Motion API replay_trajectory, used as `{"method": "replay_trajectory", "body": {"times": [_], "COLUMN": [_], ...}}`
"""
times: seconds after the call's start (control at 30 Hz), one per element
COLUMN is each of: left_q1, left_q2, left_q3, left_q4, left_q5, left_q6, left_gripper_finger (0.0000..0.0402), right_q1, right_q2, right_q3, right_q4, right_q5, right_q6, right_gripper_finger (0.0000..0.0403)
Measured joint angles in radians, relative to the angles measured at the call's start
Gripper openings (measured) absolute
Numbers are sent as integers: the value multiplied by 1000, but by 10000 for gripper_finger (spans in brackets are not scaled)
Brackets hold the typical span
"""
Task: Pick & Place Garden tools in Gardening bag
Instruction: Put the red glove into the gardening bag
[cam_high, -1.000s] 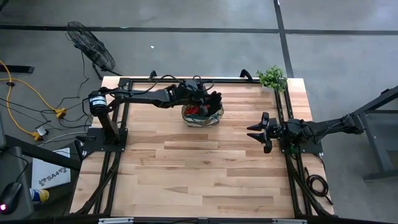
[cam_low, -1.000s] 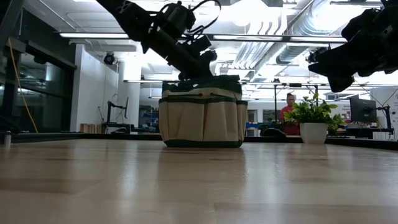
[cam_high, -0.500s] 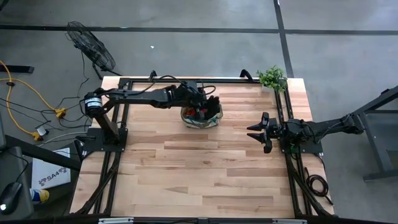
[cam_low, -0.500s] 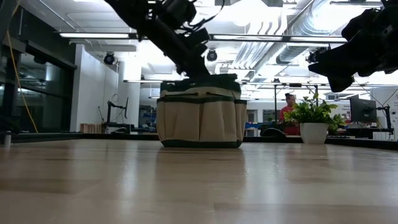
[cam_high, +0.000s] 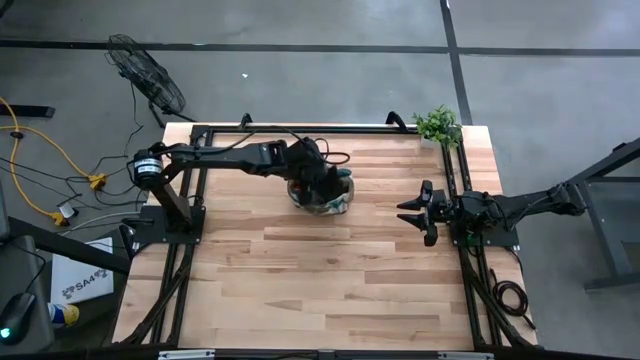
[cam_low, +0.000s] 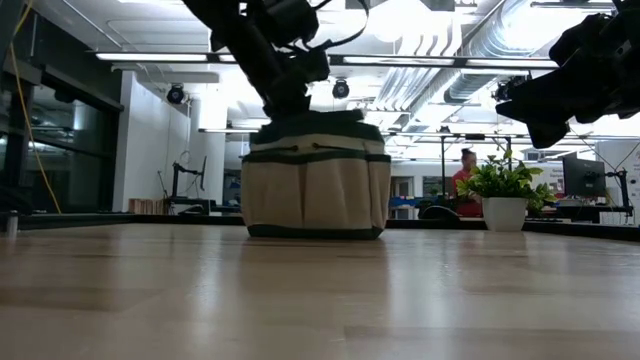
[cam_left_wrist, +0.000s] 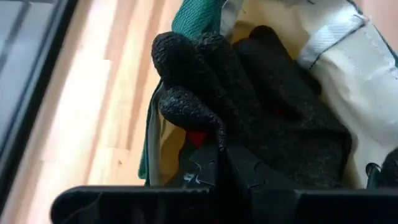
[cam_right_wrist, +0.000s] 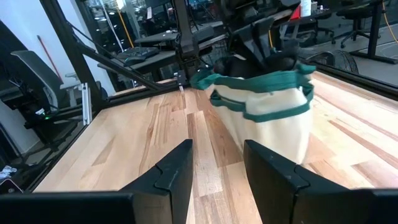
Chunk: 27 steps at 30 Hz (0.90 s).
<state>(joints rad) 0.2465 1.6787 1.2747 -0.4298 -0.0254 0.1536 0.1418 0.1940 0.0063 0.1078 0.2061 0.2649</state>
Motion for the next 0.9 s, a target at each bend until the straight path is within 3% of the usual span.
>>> {"method": "replay_trajectory", "body": {"times": [0.4, 0.9], "left_q1": [2, 2], "left_q2": [27, 144], "left_q3": [3, 3], "left_q4": [-49, -33], "left_q5": [151, 99], "left_q6": [-4, -144], "left_gripper_finger": [0, 0], "right_q1": [0, 0], "right_q2": [0, 1], "right_q3": [0, 0], "right_q4": [0, 0], "right_q5": [0, 0], "right_q6": [0, 0], "right_gripper_finger": [135, 135]}}
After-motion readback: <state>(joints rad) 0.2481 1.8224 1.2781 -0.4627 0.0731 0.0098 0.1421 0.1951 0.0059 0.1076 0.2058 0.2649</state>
